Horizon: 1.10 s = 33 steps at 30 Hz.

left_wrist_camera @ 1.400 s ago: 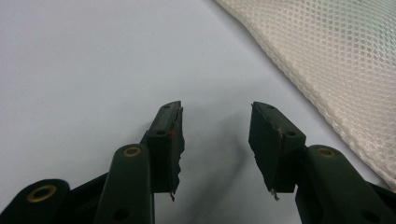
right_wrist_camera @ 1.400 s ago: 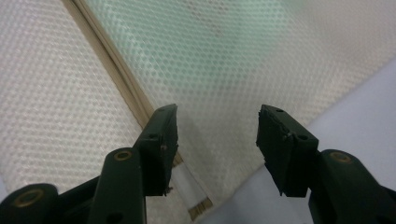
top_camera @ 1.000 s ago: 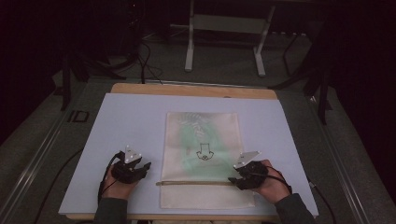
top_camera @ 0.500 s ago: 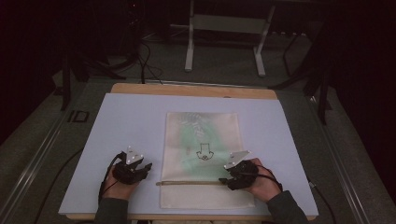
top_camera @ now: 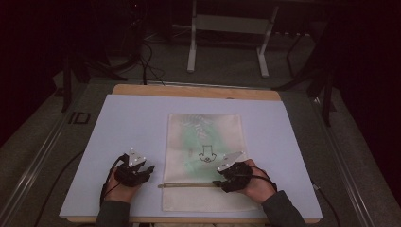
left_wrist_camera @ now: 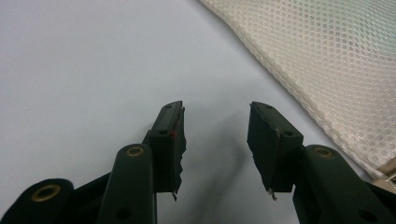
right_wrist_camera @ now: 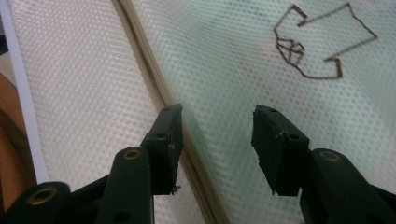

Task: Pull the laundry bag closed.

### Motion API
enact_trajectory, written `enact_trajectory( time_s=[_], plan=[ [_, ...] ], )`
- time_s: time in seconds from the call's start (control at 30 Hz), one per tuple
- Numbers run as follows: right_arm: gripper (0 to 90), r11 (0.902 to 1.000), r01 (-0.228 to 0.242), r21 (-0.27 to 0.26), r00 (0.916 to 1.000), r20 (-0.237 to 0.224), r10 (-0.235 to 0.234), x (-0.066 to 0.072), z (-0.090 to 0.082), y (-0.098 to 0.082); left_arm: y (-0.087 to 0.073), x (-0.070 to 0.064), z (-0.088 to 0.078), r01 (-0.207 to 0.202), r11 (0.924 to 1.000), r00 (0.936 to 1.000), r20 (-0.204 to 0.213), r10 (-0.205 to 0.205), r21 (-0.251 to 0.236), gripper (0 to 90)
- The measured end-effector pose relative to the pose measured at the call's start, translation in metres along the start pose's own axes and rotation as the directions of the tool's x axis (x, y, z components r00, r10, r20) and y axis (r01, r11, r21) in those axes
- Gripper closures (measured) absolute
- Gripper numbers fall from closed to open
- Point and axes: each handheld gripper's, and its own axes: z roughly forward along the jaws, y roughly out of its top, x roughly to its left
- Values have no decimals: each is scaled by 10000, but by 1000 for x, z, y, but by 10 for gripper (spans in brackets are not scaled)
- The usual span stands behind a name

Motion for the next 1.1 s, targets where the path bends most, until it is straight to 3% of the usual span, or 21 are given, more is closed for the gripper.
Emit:
enact_trajectory(
  time_s=[1.1],
  plan=[
    [561, 9946, 1033, -91, 9916, -776, -1037, 21, 28, 42, 0, -1, 0, 14, 10000, 10000, 70, -14, -24, 554]
  ],
)
